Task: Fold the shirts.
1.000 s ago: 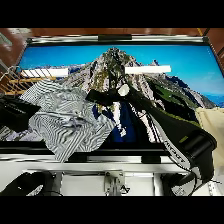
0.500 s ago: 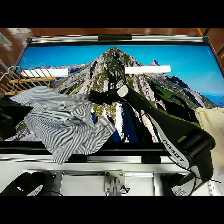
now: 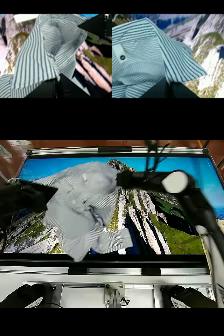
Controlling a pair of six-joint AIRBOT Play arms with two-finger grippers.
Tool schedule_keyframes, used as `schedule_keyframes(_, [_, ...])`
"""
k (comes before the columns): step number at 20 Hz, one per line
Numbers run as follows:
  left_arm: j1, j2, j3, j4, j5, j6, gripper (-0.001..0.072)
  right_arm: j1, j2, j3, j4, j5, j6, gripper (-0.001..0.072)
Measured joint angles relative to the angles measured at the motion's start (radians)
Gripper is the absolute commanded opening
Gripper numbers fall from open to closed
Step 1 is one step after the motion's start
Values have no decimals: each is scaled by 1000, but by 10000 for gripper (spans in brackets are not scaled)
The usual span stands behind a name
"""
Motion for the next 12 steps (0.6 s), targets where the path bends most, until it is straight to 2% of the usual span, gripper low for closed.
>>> schedule_keyframes(3, [-1, -43, 43, -116, 218, 7, 53, -43, 191, 0, -78, -27, 6, 89])
schedule_keyframes(6, [-8, -60, 109, -194, 312, 65, 53, -60, 362, 1, -120, -51, 12, 89])
schedule_keyframes(8, [0, -66, 137, -203, 285, 91, 53, -66, 444, 1, -145, -27, 27, 89])
schedule_keyframes(10, [19, -81, 147, -169, 160, 105, 53, -68, 489, 1, -180, 51, 60, 89])
schedule_keyframes(12, [43, -109, 136, -121, 13, 106, 53, -70, 491, -2, -229, 210, 98, 89])
